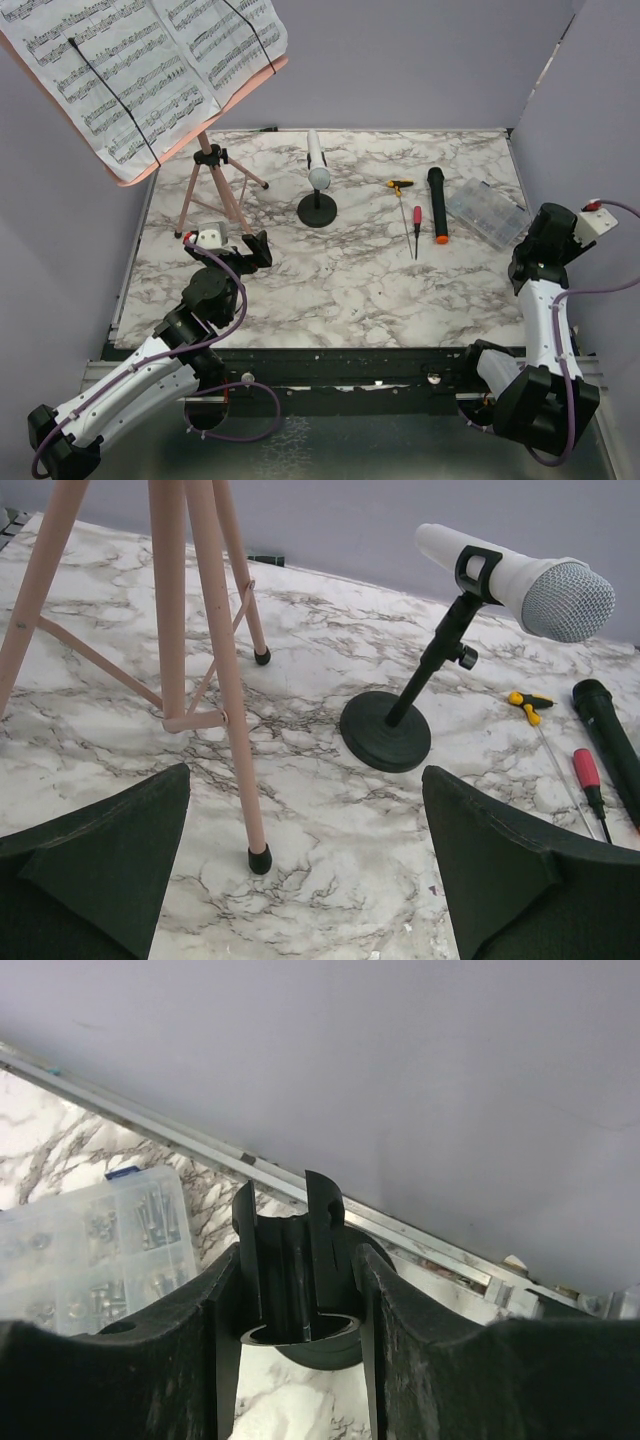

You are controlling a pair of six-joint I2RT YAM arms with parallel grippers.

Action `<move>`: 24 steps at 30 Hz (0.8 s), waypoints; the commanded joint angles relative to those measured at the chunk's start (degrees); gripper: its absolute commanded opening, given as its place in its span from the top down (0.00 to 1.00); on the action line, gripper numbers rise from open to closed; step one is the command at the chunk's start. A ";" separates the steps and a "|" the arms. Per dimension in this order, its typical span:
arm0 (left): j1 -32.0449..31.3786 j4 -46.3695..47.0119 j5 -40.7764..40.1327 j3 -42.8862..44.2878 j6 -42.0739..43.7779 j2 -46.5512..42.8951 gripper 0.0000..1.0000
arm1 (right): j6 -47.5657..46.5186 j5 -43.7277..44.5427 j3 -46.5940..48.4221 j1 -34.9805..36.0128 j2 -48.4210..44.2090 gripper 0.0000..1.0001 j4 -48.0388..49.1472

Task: Pack up the instrument practice props

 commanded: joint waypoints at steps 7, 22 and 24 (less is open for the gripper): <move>0.36 1.15 2.26 -0.59 -0.23 -0.01 0.01 | 2.31 -7.21 -0.14 -0.12 1.02 0.51 -0.37; 0.39 2.25 4.84 -0.65 -0.54 -0.03 0.01 | -12.76 -28.08 15.55 -0.16 -6.53 0.02 -12.88; 0.40 2.42 5.00 -0.53 -0.10 0.33 0.01 | -13.58 -33.45 17.66 -0.12 -6.02 0.01 -13.22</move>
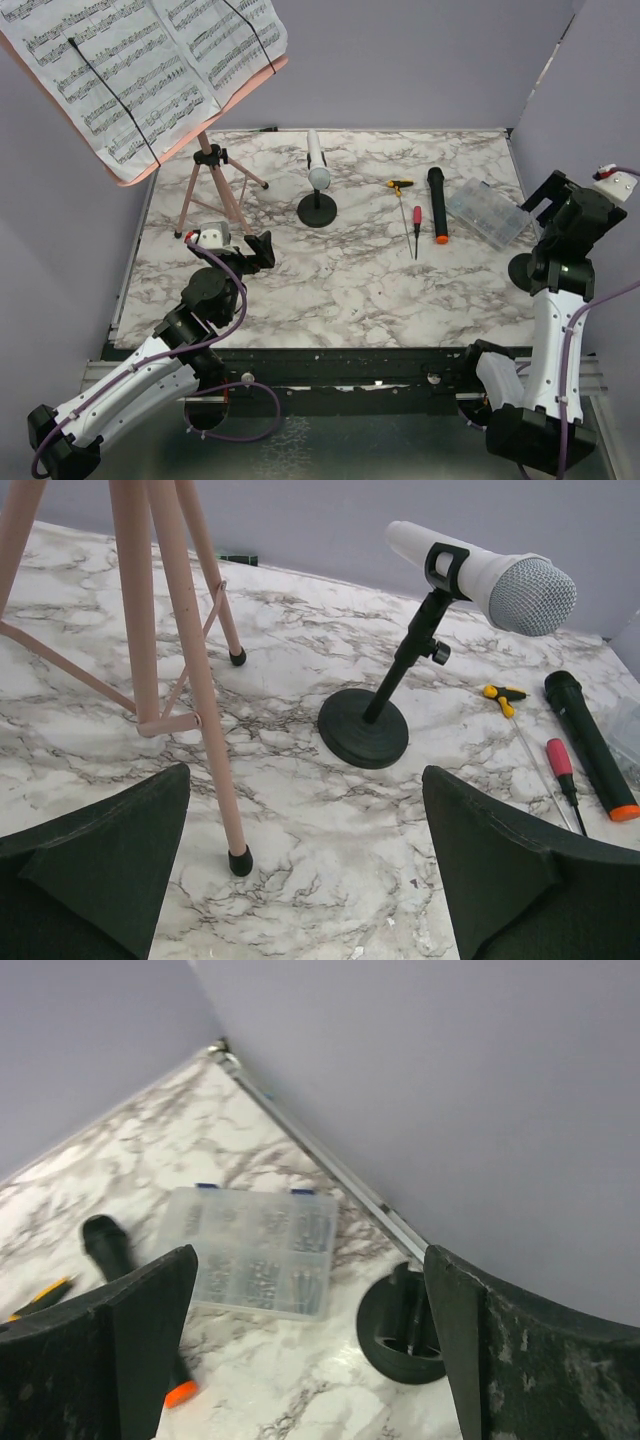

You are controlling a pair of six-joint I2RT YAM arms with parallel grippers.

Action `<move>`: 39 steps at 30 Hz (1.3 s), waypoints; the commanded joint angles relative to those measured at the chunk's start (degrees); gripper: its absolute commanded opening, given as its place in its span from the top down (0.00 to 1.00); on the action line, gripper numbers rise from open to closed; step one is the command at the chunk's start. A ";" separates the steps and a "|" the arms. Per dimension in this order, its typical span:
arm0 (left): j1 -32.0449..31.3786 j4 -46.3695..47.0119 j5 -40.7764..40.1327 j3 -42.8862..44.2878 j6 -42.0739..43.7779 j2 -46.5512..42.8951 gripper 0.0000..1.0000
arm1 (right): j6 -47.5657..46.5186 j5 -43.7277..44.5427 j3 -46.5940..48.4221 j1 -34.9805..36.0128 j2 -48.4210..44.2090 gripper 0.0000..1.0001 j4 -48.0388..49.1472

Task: Pack up the instrument practice props

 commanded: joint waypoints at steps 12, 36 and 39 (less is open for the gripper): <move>0.49 1.61 5.81 -0.17 4.90 3.55 0.01 | -1.53 -31.59 11.69 7.35 11.34 0.00 2.05; 0.46 -4.07 4.69 2.31 9.30 6.46 0.01 | -4.39 -6.04 21.01 56.42 31.37 0.00 19.91; 0.44 -2.62 3.48 2.01 10.64 7.46 0.01 | -5.50 -1.73 23.51 61.52 34.34 0.00 20.52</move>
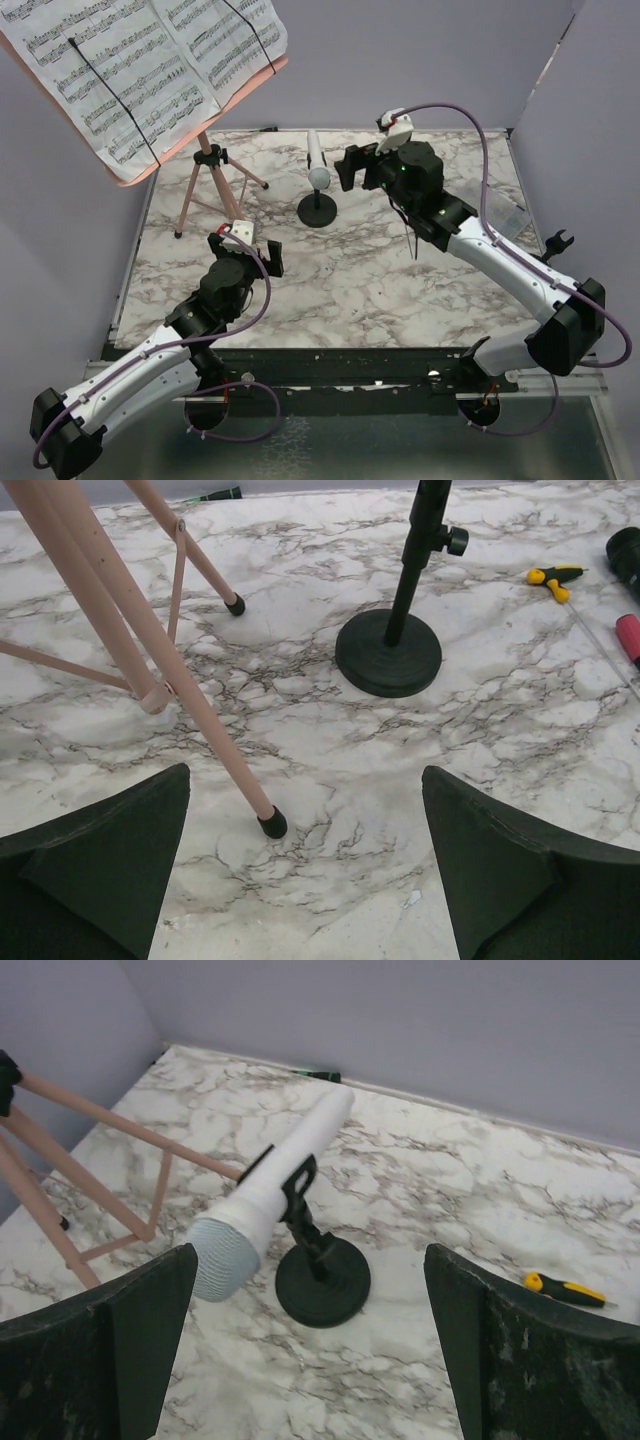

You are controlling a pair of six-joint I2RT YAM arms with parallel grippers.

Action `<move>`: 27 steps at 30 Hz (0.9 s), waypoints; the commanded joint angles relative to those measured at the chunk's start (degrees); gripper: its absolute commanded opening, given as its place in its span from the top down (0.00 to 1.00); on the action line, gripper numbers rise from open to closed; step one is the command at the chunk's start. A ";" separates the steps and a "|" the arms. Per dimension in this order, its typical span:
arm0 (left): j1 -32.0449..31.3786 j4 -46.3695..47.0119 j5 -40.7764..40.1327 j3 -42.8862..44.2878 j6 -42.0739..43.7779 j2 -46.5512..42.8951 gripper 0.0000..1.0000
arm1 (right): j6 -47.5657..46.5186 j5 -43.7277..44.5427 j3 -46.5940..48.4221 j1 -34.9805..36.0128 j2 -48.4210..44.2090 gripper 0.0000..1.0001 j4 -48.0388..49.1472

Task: Pack up the instrument practice props

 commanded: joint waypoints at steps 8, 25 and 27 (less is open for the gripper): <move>0.47 4.19 -5.38 -1.01 1.74 1.01 0.01 | 0.07 18.18 10.53 10.66 13.47 0.00 1.41; 0.51 4.87 -5.07 -0.83 1.45 1.69 0.01 | 0.16 28.25 20.64 13.38 27.04 0.20 -6.72; 0.54 4.88 -5.10 -0.78 1.61 1.82 0.01 | 0.12 28.93 20.80 13.34 27.18 0.27 -7.95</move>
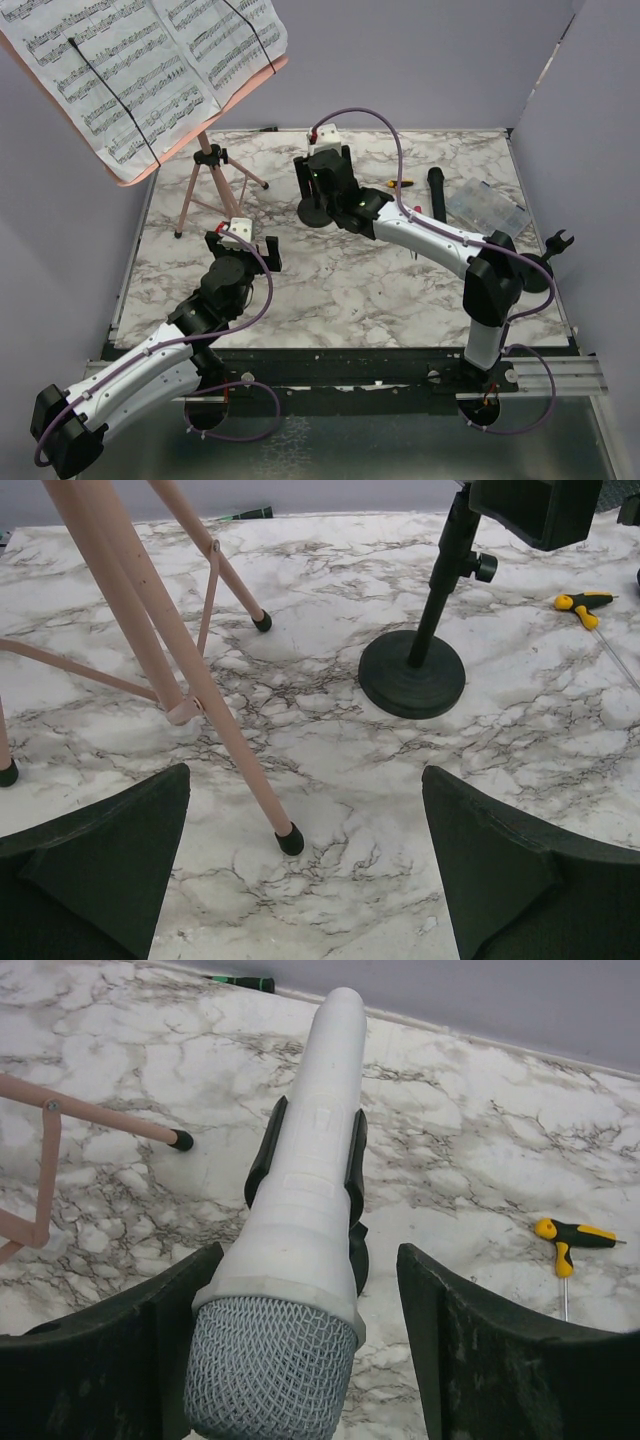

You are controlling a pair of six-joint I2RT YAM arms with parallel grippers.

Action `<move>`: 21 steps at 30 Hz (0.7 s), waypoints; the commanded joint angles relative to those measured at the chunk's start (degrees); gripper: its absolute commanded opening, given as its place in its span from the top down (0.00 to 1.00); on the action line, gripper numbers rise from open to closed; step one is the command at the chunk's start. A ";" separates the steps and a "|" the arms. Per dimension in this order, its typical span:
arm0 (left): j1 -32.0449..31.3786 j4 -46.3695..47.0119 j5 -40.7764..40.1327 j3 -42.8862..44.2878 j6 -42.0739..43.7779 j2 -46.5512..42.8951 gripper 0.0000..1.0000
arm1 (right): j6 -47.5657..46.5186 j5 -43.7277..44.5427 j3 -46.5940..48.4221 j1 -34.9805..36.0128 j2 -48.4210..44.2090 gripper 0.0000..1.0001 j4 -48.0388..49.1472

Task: Pack up the instrument practice props

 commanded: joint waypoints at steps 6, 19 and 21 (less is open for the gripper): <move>0.34 1.39 -0.67 -0.70 1.41 -0.22 0.01 | -2.51 2.05 -0.11 0.52 -2.52 0.59 -4.03; 0.30 3.34 8.38 -0.73 4.59 0.99 0.01 | -12.09 -19.04 -12.61 -0.72 -16.74 0.99 0.88; 0.30 4.90 11.44 -0.78 5.77 1.51 0.01 | -13.76 -25.46 -15.48 -1.41 -19.36 0.99 1.24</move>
